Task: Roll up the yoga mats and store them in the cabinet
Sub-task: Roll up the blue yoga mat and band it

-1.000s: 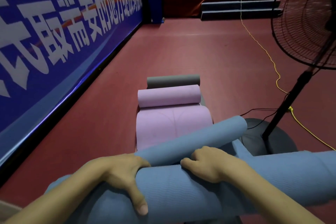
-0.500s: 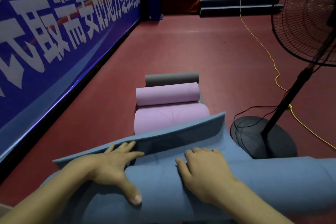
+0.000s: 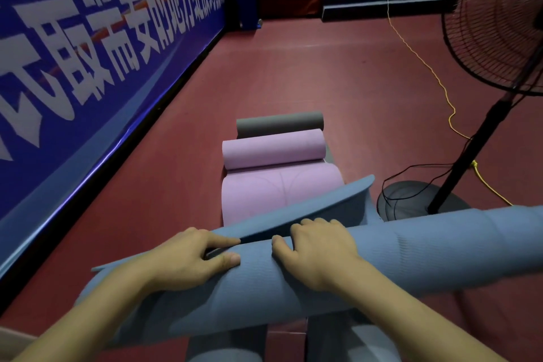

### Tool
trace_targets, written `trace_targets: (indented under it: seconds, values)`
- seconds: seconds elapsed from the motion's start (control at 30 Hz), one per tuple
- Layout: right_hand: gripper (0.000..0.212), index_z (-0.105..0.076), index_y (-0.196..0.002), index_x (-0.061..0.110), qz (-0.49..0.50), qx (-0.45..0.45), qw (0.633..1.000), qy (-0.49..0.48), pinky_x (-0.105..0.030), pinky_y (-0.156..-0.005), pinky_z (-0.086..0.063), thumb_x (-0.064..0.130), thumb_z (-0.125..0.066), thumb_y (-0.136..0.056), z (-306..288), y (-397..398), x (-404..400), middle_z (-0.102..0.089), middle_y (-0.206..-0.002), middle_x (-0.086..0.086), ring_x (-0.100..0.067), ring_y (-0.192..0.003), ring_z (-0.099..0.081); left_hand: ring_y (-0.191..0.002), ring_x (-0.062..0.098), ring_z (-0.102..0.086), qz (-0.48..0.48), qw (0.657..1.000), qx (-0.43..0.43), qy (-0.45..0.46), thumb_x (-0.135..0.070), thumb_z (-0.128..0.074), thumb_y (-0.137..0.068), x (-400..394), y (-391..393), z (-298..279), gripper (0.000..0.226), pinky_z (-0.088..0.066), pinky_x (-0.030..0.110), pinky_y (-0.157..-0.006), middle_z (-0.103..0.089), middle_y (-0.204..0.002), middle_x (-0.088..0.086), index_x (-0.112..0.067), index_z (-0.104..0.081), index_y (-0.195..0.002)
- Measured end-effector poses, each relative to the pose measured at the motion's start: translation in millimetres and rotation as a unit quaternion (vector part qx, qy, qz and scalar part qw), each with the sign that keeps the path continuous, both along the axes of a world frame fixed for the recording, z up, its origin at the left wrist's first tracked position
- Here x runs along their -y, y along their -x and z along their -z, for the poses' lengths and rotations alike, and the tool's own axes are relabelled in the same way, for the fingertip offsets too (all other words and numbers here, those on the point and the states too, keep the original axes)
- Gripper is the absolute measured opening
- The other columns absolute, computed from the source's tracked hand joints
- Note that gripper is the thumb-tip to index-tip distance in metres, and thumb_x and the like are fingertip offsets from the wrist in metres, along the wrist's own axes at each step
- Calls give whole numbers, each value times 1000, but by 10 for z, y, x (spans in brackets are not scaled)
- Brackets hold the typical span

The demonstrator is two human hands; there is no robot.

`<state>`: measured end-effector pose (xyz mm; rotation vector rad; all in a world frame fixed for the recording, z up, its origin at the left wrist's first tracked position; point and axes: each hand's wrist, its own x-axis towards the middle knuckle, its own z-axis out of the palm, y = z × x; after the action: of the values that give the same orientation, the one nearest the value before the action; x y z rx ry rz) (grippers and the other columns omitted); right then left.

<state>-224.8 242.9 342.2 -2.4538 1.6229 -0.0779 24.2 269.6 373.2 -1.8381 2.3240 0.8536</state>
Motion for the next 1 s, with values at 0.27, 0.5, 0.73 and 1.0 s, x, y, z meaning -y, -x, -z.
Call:
trace_targets:
  seconds: [0.27,0.5,0.73,1.0]
  values:
    - [54,-45,-73,16,5,14,1000,-8,-40,-77,-37,59,-24,-98,-39,-14,24,-52,-71,0,-19,-64,-46,-145,9,-34,23,993,112,2,-83,-83,-38,-221,203,107,151,-29,26,-119,-31,-160,-18,-35,-10,-161]
    - [61,-54,-72,10,-23,10,999,-41,-37,-62,-40,58,-27,-98,-119,55,22,-59,-72,-6,-24,-67,-53,-90,3,-61,65,988,138,32,-86,-76,-35,-214,244,-40,93,-52,30,-85,-62,-101,-23,-45,-49,-115]
    - [70,-66,-123,13,-32,-61,965,-254,-43,-99,-45,63,-25,-98,-195,144,42,-61,-133,-14,-29,-111,-57,-89,1,-67,76,986,35,-143,-71,-90,-43,-248,294,-88,72,-58,33,-83,-70,-97,-22,-46,-60,-105]
    - [58,-61,-91,14,2,-4,992,-125,-37,-74,-40,64,-33,-98,-84,190,-79,-65,-104,-10,-31,-91,-58,-104,4,-70,47,979,-102,-168,-45,-99,-49,-82,103,61,75,-57,36,-92,-73,-113,-20,-39,-68,-117]
